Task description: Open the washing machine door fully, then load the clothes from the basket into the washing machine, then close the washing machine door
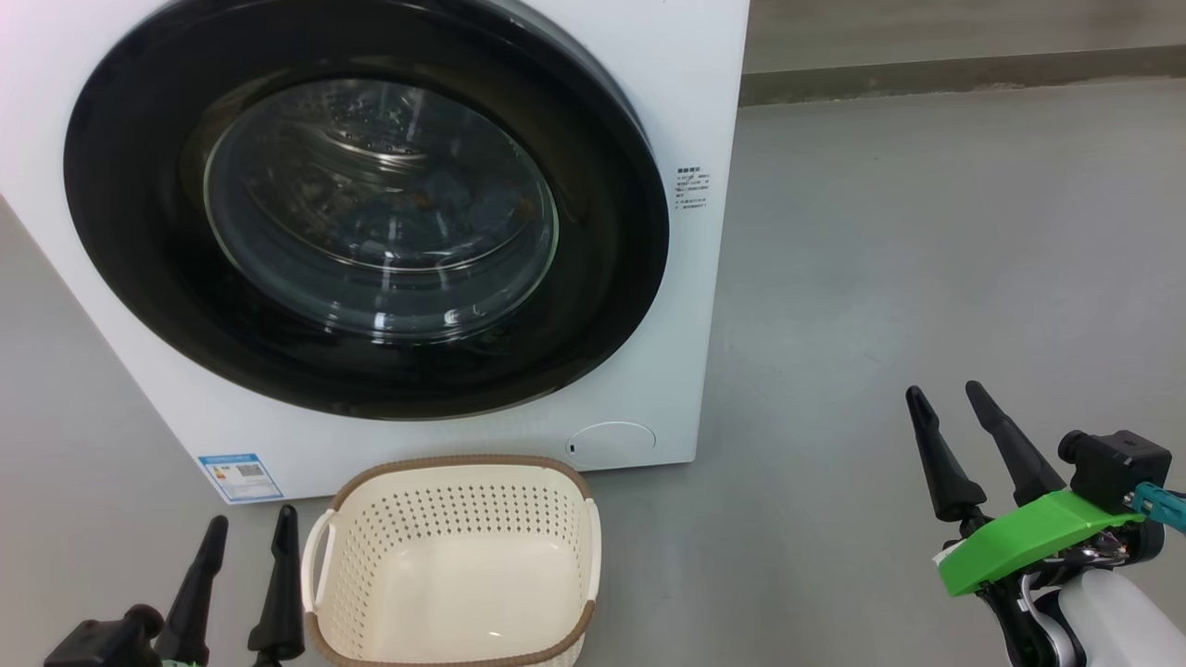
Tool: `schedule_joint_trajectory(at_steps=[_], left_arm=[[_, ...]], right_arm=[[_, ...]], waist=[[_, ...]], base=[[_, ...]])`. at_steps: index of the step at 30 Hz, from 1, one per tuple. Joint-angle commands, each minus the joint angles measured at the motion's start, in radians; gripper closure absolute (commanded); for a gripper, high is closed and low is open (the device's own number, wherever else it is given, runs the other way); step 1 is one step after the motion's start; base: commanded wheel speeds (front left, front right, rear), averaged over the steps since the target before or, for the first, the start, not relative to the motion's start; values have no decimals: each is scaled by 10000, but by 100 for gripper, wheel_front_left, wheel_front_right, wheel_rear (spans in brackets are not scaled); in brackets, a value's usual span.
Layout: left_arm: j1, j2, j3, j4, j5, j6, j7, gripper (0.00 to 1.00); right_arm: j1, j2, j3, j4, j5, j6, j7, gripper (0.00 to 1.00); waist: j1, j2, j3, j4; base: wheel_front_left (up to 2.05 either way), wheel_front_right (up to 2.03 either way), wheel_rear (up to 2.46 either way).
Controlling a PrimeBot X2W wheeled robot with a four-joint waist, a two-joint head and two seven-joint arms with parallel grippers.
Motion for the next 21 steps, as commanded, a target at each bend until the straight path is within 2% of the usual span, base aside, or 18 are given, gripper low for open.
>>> schedule_joint_trajectory(at_steps=[1, 3, 4, 9, 13, 21], left_arm=[[-168, 261, 351, -200, -92, 49, -132, 0], [-178, 245, 351, -199, -160, 17, -133, 0], [0, -3, 3, 0, -102, -4, 0, 100], [30, -221, -22, 318, -266, -18, 86, 100], [-7, -276, 65, 333, -594, -45, 194, 100], [-90, -386, 232, 380, -1247, -97, 392, 100]], right_arm=[[-96, -109, 161, -205, -60, 0, -51, 0], [-105, -104, 160, -197, -50, 0, -51, 0], [0, 3, 3, 3, 1, 0, 0, 100], [185, 193, -13, 241, 181, 2, 66, 100], [222, 262, -137, 174, 503, 2, 187, 100], [288, 401, -375, 59, 1138, 2, 423, 100]], waist=[[0, 0, 6, 4], [0, 0, 16, 12], [0, 0, 16, 12], [1, 0, 25, 21], [16, 0, 28, 42], [1, 0, 75, 76]], base=[[0, 0, 0], [0, 0, 0], [0, 0, 0], [0, 0, 0], [0, 0, 0], [0, 0, 0]])
